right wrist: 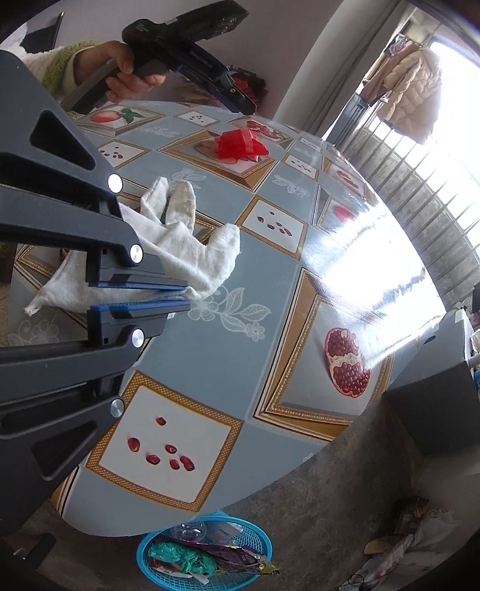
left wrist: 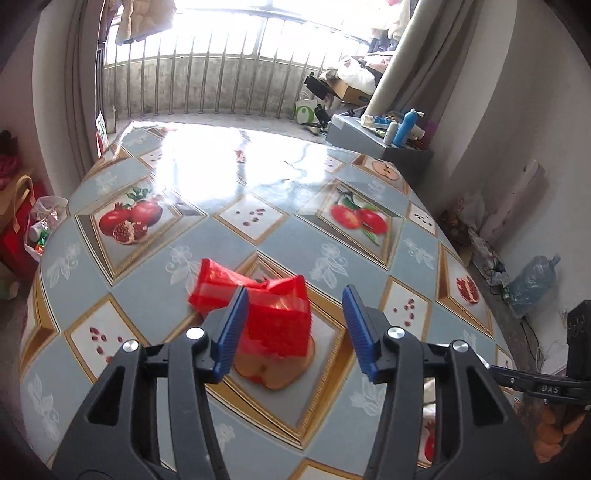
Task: Collect trash
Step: 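Grasp the red plastic bag with the left gripper while the right gripper holds the glove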
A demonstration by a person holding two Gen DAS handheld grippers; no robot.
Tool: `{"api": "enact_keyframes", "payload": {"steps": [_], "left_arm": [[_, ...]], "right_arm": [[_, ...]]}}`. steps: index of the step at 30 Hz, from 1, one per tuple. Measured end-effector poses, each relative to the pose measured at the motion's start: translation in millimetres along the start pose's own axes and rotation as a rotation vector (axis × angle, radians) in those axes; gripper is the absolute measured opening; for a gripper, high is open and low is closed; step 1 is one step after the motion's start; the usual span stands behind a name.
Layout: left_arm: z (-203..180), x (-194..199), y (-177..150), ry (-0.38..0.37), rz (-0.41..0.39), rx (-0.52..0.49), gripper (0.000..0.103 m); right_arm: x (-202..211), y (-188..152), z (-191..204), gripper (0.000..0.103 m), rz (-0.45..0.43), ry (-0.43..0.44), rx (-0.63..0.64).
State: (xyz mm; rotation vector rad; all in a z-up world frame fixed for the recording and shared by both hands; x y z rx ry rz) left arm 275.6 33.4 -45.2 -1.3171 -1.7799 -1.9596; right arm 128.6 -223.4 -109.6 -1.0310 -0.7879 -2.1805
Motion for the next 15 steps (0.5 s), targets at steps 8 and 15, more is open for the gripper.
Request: {"api": "enact_keyframes", "payload": {"steps": [8,15], "left_arm": [[33.2,-61.5,6.7,0.012,0.154,-0.019,0.034],[4.8,-33.5,-41.8,-0.103,0.212,-0.008,0.03]], "right_arm": [[7.1,3.2,-7.5,0.007,-0.001,0.004,-0.033],[10.2,-1.8,-8.9,0.007,-0.005,0.003,-0.04]]}}
Point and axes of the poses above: each gripper's, at about its wrist camera, not at the fingertips, and x roughly against the way its jaws point, z to its left, y to its top, the point moved 4 cm from there along -x, roughly the way its jaws point, and after that the axes turned 9 degrees about -x, right-handed, at the moved point
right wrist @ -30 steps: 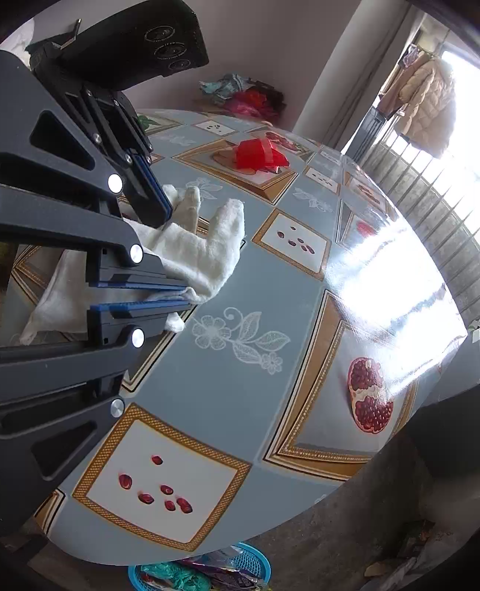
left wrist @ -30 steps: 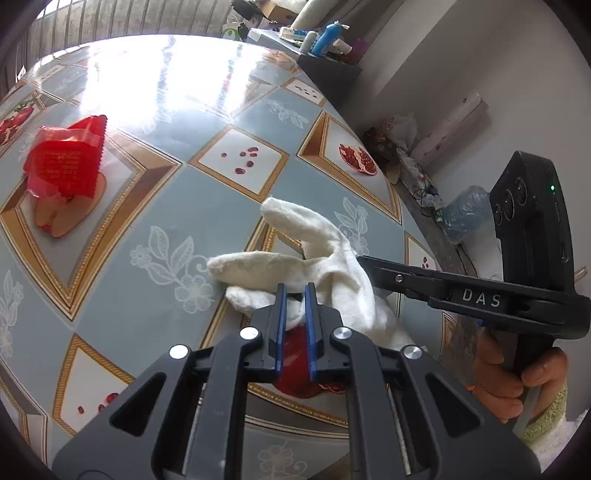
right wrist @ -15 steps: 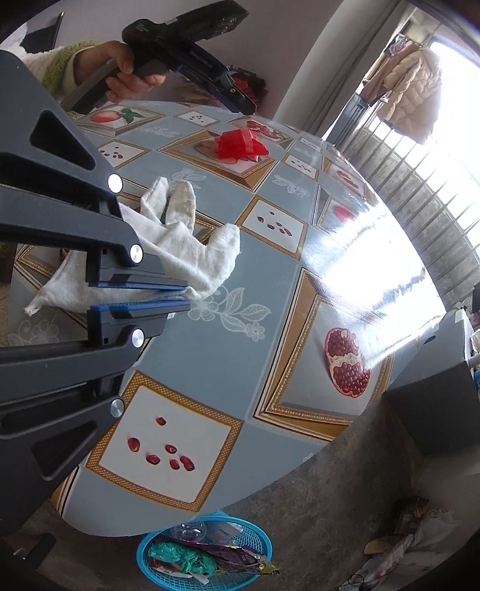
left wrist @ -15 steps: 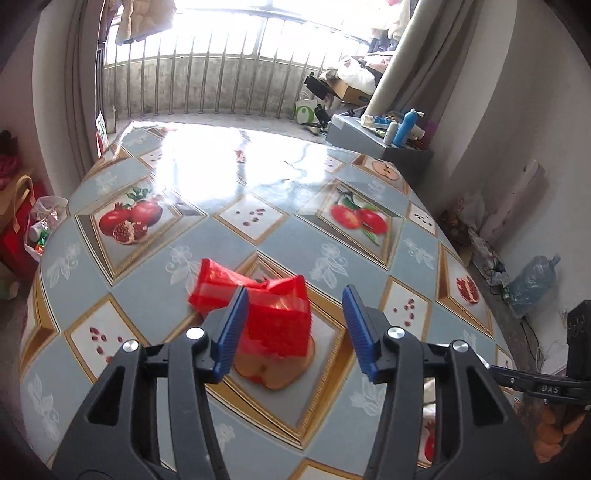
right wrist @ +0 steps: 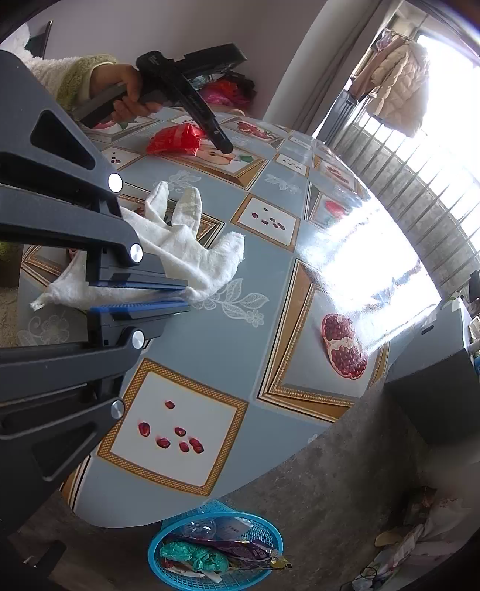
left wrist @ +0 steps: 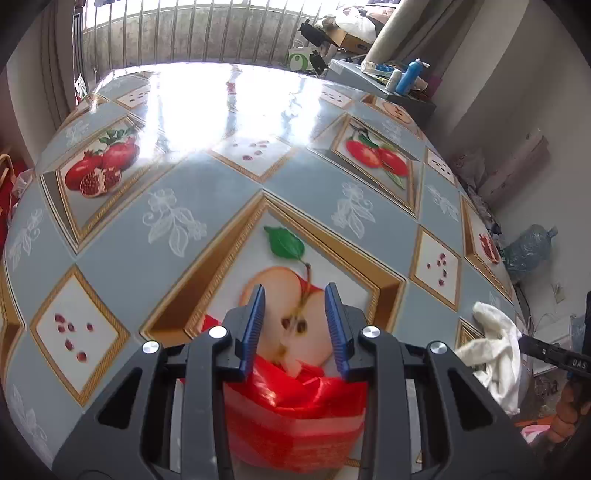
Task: Collect trash
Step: 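Grasp the red plastic bag with the left gripper while the right gripper holds the glove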
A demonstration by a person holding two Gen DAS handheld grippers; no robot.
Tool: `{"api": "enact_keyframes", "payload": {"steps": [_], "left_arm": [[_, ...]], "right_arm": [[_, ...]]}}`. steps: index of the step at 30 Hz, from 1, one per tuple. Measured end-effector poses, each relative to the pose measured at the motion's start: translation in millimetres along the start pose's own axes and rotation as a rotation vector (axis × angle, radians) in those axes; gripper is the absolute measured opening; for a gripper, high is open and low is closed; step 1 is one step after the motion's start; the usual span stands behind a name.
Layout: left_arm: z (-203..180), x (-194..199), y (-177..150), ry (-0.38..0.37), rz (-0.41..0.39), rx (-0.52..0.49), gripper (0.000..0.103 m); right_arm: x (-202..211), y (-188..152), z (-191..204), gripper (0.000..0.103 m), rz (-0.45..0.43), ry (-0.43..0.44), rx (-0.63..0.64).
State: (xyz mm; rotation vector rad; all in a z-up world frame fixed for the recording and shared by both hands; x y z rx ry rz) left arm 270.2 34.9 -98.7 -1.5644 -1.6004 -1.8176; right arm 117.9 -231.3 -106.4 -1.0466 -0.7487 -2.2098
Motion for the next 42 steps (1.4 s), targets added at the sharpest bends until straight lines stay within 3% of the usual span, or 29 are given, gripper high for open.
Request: {"api": "enact_keyframes", "payload": {"steps": [6,8,10,12,14,17,20,26,30,32,42], "left_arm": [[-50.7,17.2,-47.3,-0.172,0.023,-0.025,0.032],[-61.9,25.4,-56.1,-0.181,0.013,-0.055,0.037],[-65.2,39.9,-59.0,-0.165,-0.027,-0.065,0.047],[-64.4,57.1,-58.5,-0.146,-0.067,-0.067,0.051],[-60.5,74.8,-57.4,-0.116,-0.096,-0.069,0.055],[-48.5,89.9,-64.7,-0.074,-0.095,-0.027,0.056],[-38.8,83.1,-81.9,-0.048,-0.023,0.037,0.056],[-44.1,61.5,-92.2,-0.097,0.018,0.097,0.056],[-54.0,49.1,-85.1,-0.077,0.023,0.061,0.055],[-58.6,43.2,-81.8,-0.069,0.026,0.039,0.046],[-81.9,30.4,-74.0,0.004,0.022,-0.089,0.037]], "right_arm": [[5.3,-5.6,-6.9,0.007,0.0,0.006,-0.009],[8.4,-6.6,-7.9,0.008,-0.003,0.013,-0.011],[12.0,-7.1,-8.7,0.011,-0.009,0.019,-0.008],[16.6,-6.9,-10.1,0.03,-0.026,0.02,-0.011],[21.4,-7.2,-10.7,0.036,-0.043,0.028,0.0],[22.3,-7.3,-10.8,0.039,-0.039,0.045,-0.002],[18.9,-6.5,-10.7,0.041,-0.034,0.05,-0.017],[17.2,-6.7,-8.0,0.043,-0.033,0.058,-0.034],[17.7,-8.9,-4.3,0.045,-0.039,0.058,-0.031],[16.9,-9.9,-2.8,0.045,-0.04,0.056,-0.03],[5.0,-14.8,4.2,0.045,-0.042,0.01,0.006]]}}
Point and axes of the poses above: each gripper's, at about its wrist camera, not at the fingertips, and x roughly against the way its jaws point, z to its left, y to its top, the point moved 4 cm from there along -x, roughly the way its jaws point, and after that the axes turned 9 degrees about -x, right-handed, at the moved point
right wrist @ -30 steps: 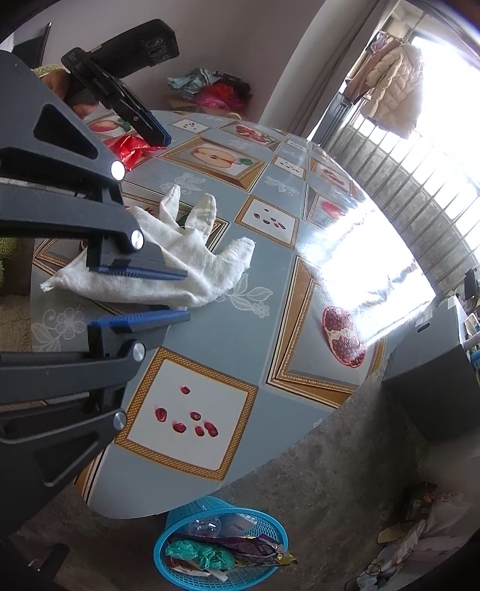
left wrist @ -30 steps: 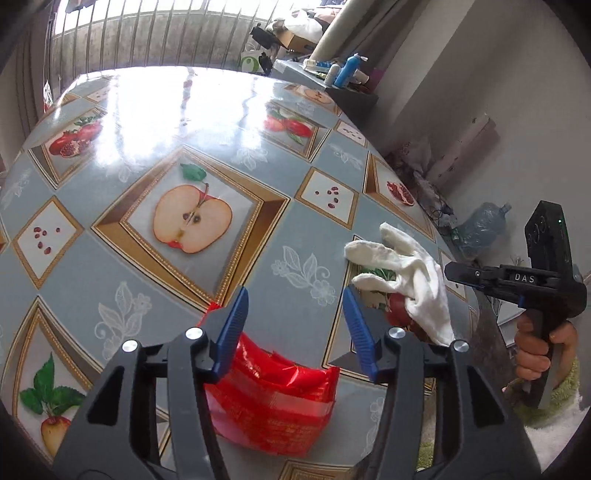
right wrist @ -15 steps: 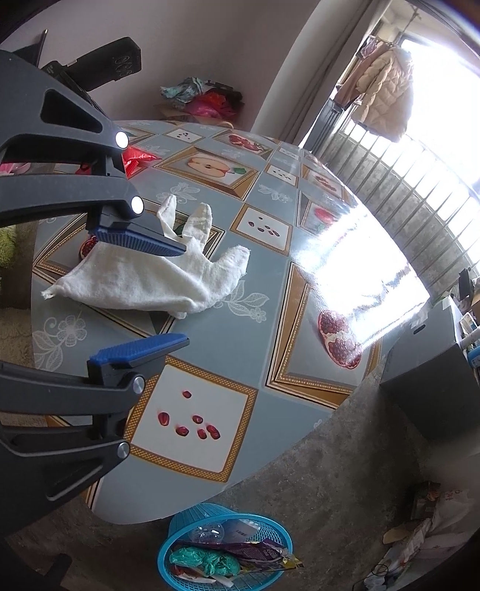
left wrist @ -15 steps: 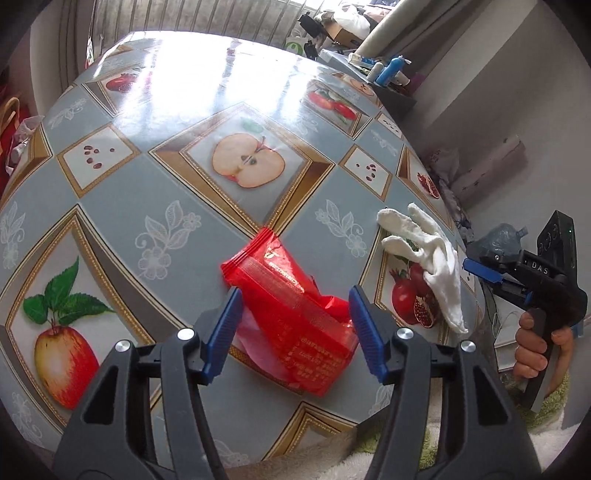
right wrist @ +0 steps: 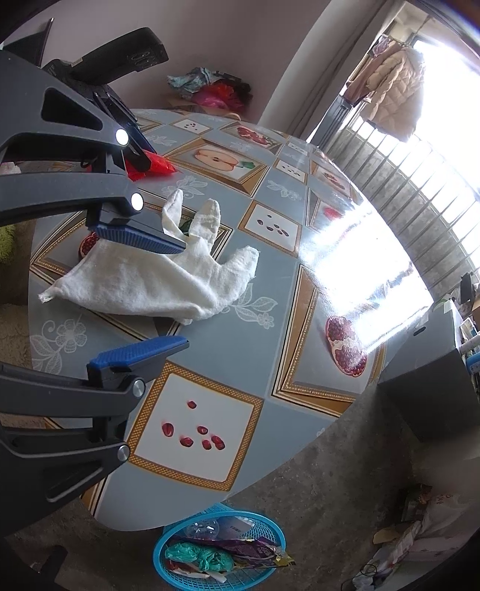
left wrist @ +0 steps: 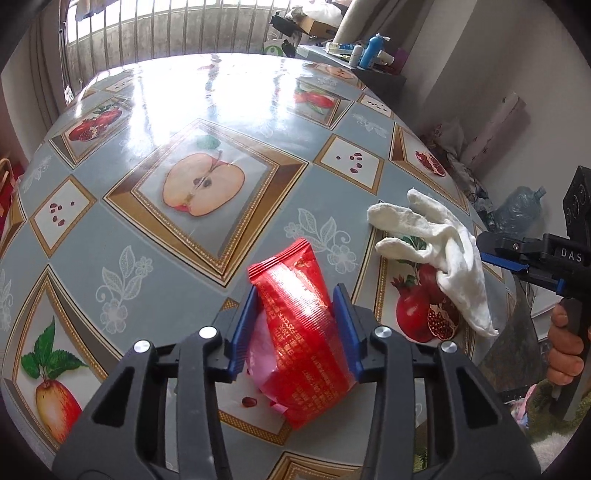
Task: Collect trash
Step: 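Grasp the red plastic bag with the left gripper while the right gripper holds the glove, then carry glove and red bag to the blue wastebasket and open both grippers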
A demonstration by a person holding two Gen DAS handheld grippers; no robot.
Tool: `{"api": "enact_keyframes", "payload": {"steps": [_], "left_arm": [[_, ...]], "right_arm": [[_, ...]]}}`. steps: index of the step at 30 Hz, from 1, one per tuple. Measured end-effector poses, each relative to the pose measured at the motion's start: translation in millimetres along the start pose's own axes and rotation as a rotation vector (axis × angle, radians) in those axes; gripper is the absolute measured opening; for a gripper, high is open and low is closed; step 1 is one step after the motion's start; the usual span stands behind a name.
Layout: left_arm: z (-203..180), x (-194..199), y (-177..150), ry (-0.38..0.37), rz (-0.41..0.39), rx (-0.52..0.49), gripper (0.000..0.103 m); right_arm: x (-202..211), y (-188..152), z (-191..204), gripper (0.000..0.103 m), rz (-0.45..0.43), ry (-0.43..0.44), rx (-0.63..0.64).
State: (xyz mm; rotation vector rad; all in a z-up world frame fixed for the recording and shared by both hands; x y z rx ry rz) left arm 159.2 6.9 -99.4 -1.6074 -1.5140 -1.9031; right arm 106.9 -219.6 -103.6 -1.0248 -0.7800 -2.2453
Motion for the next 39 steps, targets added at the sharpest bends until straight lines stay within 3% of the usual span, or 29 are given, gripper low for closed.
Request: {"api": "enact_keyframes", "payload": {"steps": [7,16,18,21,29,39], "left_arm": [[-12.5,-1.6,4.6,0.034,-0.005,-0.068,0.026],[-21.1,1.3,8.3,0.076,-0.023,-0.123,0.023],[-22.5,3.6,8.4,0.079,-0.029,-0.129,0.023],[-24.4,7.2,9.1,0.092,-0.04,-0.145,0.023],[-25.9,16.6,12.2,0.114,-0.062,-0.165,0.022],[-33.0,32.9,24.6,0.127,-0.105,-0.192,0.022]], "right_arm": [[-11.1,-5.5,5.6,0.045,-0.012,-0.1,0.085],[-18.0,-9.6,10.9,0.018,-0.017,-0.16,0.164],[-17.3,-9.0,9.4,0.011,-0.01,-0.143,0.15],[-15.1,-8.4,8.4,0.009,-0.007,-0.117,0.132],[5.5,-0.1,10.0,0.007,-0.035,-0.049,0.102],[48.1,16.0,14.8,0.006,-0.131,0.008,0.094]]}}
Point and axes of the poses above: each gripper's, at about its wrist camera, not at the fingertips, and x roughly against the way its jaws point, z to its left, y to its top, the point moved 4 cm from there along -x, roughly the way its jaws point, and after that the axes turned 9 degrees about -x, right-handed, at the moved point
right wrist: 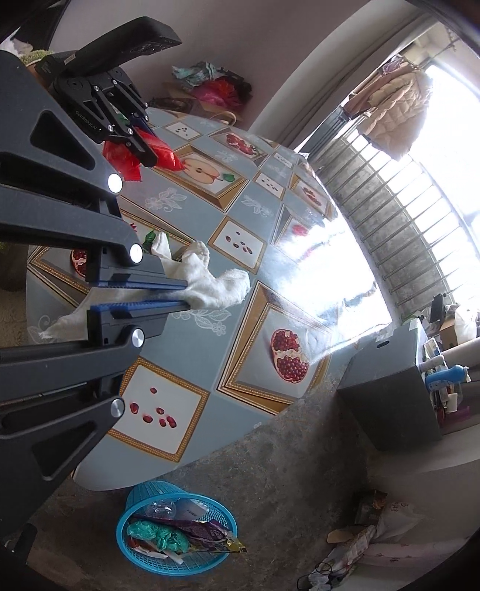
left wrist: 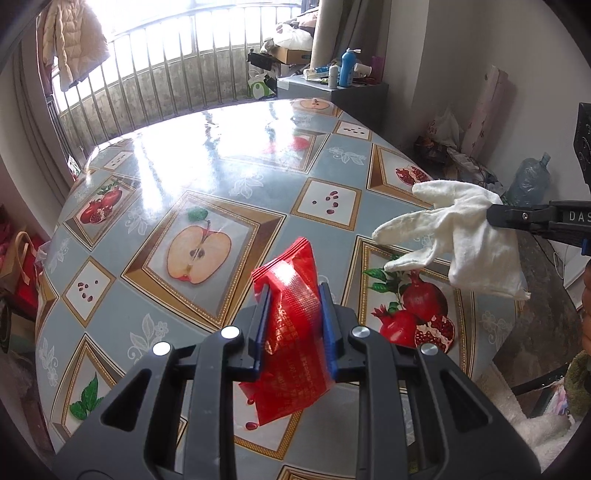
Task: Collect trash
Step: 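Carry glove and red bag to the blue wastebasket and open both grippers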
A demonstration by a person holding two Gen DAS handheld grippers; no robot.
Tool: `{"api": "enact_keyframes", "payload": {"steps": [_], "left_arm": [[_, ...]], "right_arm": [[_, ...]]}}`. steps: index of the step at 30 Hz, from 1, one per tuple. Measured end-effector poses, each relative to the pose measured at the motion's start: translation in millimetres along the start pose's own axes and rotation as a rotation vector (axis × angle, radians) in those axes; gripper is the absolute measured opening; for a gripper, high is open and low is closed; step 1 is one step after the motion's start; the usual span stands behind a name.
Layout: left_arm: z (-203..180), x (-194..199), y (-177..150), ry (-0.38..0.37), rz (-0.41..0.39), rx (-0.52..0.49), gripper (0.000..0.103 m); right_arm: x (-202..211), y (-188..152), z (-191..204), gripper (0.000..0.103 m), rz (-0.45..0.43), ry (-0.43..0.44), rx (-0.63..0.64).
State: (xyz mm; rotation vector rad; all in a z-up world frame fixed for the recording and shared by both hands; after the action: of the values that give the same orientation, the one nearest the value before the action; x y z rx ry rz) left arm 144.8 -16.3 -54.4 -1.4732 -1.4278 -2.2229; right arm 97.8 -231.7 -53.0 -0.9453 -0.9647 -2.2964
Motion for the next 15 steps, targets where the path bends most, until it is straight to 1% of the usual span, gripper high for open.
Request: {"api": "enact_keyframes", "payload": {"steps": [4,8,9,12,13,15], "left_arm": [[-7.1,8.4,19.1,-0.033,-0.036,-0.03,0.022],[-24.9,17.3,52.0,-0.105,-0.097,-0.067,0.022],[-30.8,18.6,60.4,-0.13,-0.108,-0.076,0.022],[-56.6,18.4,90.2,-0.25,-0.121,-0.088,0.022],[-68.5,17.5,100.9,-0.295,-0.122,-0.095,0.022],[-93.1,14.0,119.4,-0.358,-0.122,-0.123,0.022]], "right_arm": [[29.6,14.4,-10.6,0.006,-0.078,-0.003,-0.025],[73.8,32.0,-43.8,0.006,-0.193,-0.039,-0.095],[87.0,35.4,-56.1,0.006,-0.226,-0.053,-0.12],[120.9,40.1,-94.0,0.006,-0.303,-0.097,-0.197],[132.5,40.0,-109.4,0.006,-0.327,-0.119,-0.224],[152.3,37.6,-139.1,0.006,-0.365,-0.157,-0.277]]}}
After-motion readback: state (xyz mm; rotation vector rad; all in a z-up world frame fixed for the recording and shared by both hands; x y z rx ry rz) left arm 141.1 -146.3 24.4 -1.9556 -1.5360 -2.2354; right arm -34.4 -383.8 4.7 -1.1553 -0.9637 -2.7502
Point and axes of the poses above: each gripper's, at about its wrist camera, not at the fingertips, and x roughly against the way its jaws point, z to its left, y to its top, the point moved 4 cm from there along -x, roughly the way its jaws point, and after that the axes turned 9 degrees about -x, right-handed, at the moved point
